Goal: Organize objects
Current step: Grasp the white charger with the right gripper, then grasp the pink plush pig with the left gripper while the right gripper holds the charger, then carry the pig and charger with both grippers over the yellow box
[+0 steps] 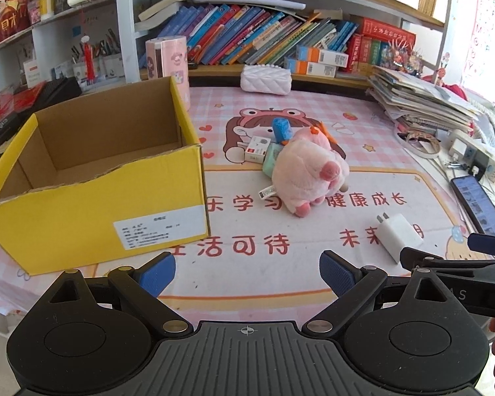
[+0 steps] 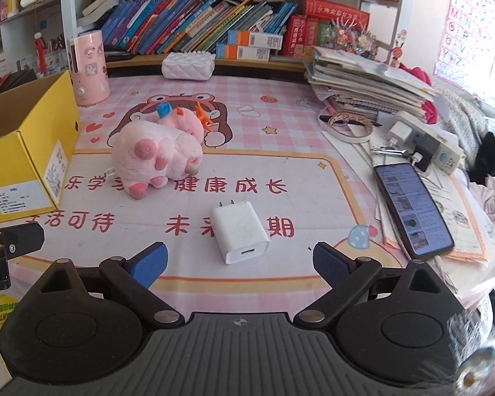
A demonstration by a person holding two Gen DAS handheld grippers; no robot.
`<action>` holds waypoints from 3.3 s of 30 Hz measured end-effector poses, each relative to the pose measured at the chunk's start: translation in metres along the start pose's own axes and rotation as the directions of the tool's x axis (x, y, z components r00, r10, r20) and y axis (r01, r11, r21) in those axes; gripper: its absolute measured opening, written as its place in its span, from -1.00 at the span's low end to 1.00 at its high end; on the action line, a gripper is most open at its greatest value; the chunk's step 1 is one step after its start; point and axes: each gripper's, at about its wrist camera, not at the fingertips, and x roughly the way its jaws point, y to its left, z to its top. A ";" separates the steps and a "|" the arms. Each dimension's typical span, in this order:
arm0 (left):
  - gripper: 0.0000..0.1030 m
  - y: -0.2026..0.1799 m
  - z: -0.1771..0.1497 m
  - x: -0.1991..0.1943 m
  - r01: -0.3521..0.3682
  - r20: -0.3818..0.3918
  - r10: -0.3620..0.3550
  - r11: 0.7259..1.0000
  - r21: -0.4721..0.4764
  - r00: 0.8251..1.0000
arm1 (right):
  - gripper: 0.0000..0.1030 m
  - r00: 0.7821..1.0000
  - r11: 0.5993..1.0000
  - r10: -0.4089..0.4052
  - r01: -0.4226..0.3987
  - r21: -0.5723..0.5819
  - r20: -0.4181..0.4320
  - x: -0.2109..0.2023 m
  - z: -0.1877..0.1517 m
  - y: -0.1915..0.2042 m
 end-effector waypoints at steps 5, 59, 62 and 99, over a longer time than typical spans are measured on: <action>0.85 -0.009 0.007 0.010 -0.025 -0.014 0.025 1.000 -0.004 1.000 | 0.72 0.999 0.999 0.039 -0.039 -0.018 -0.030 0.022 0.008 -0.009; 0.05 -0.093 0.075 0.134 -0.007 -0.078 0.019 0.988 0.152 0.997 | -0.21 0.993 0.994 0.110 -0.110 0.001 0.036 0.067 0.062 -0.096; 0.04 -0.091 0.075 0.115 0.045 -0.055 -0.039 0.991 0.127 0.998 | -0.21 0.993 0.994 0.111 -0.111 0.005 0.045 0.065 0.063 -0.093; 0.02 -0.030 0.038 0.002 0.098 0.133 -0.091 0.994 -0.054 0.987 | -0.20 0.977 0.974 0.213 -0.210 -0.084 0.024 0.028 0.043 -0.027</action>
